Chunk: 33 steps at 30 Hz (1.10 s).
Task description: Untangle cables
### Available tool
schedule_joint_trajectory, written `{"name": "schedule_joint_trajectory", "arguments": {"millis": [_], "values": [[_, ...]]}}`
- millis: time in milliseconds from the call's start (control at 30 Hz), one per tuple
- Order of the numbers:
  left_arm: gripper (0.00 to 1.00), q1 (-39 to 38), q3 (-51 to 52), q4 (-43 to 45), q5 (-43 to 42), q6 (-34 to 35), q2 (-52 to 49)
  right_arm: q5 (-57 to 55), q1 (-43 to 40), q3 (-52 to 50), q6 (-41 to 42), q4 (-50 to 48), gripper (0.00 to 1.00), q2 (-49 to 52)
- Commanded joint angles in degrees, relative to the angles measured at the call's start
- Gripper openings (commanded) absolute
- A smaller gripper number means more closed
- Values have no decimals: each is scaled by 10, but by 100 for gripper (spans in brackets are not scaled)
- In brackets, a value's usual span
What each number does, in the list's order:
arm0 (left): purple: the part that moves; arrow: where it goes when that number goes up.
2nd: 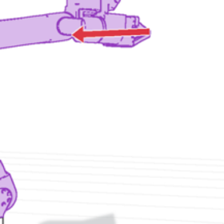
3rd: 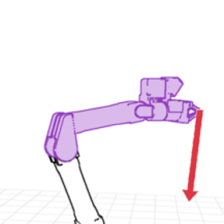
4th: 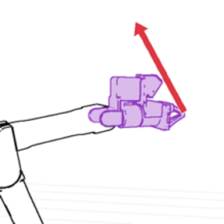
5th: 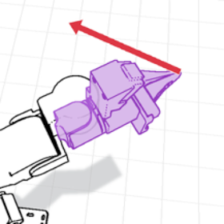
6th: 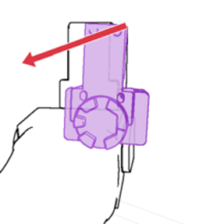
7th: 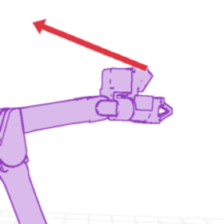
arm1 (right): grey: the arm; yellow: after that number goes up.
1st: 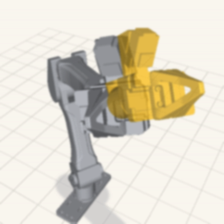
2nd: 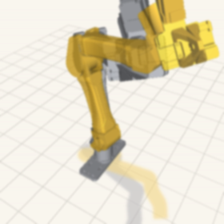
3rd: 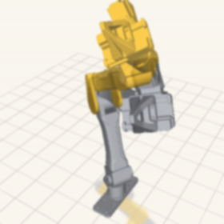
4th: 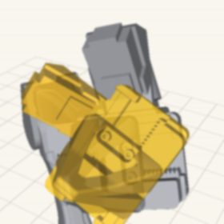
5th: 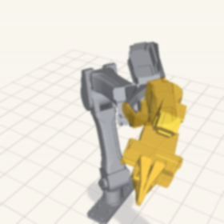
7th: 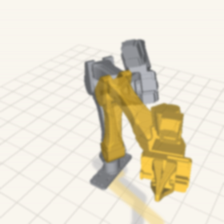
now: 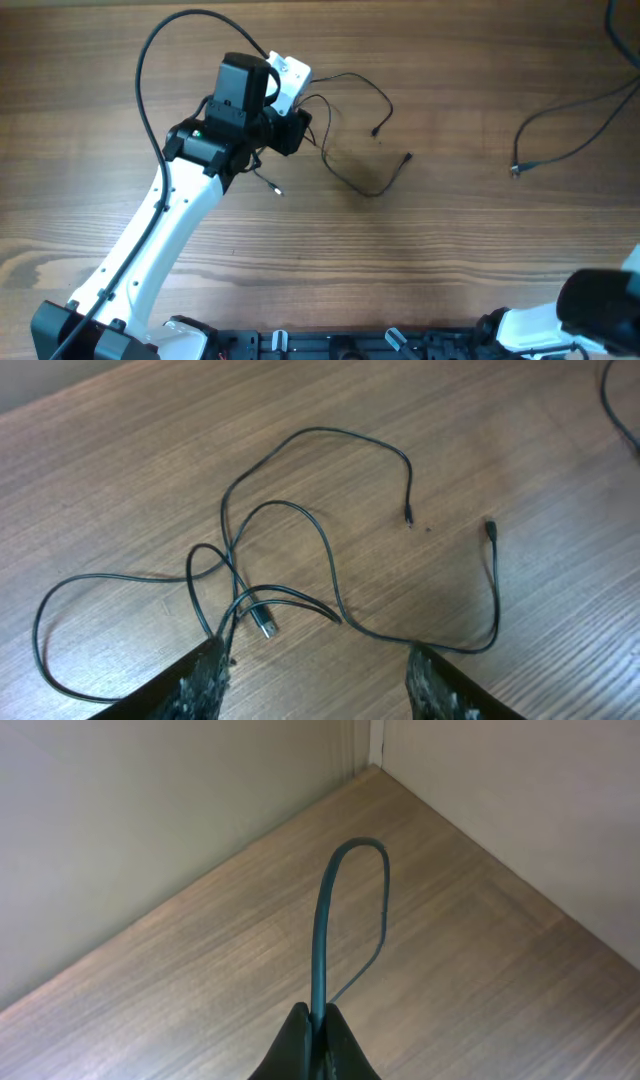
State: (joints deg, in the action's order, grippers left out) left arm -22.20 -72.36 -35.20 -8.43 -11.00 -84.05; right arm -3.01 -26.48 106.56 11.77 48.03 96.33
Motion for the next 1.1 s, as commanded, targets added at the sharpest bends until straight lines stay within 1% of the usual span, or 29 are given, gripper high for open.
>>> {"name": "schedule_joint_trajectory", "arguments": {"millis": [0, 200, 333, 367, 467, 567, 633, 733, 800, 867, 967, 1067], "values": [[58, -12, 0, 0, -11, 12, 8, -26, -5, 60, 32, -30, 4, 57], [56, -28, 0, 2, -11, 14, 8, -83, -17, 137, 18, -128, 4, 161], [55, -35, 0, 2, -8, 43, 9, -86, -39, 174, 24, -193, 4, 216], [55, -35, 0, 5, 7, 68, 9, -87, -49, 179, 24, -222, 4, 230], [55, -35, 0, 4, 10, 78, 9, -103, -66, 193, -1, -268, 4, 256], [54, -37, 0, 7, 10, 101, 9, -108, -78, 203, -35, -314, 4, 278], [54, -44, 0, 7, 10, 104, 9, -105, -87, 203, -43, -339, 4, 294], [54, -57, 0, 9, 11, 105, 9, -74, -91, 203, -45, -351, 4, 334], [55, -65, 0, 9, 32, 127, 9, -59, -90, 203, -43, -344, 4, 372], [54, -70, 0, 9, 41, 130, 9, -46, -88, 203, -43, -334, 4, 403], [54, -73, 0, 11, 40, 133, 9, 36, -87, 203, -50, -325, 4, 460], [55, -73, 0, 11, 40, 135, 9, 102, -84, 203, -61, -322, 4, 487]]}}
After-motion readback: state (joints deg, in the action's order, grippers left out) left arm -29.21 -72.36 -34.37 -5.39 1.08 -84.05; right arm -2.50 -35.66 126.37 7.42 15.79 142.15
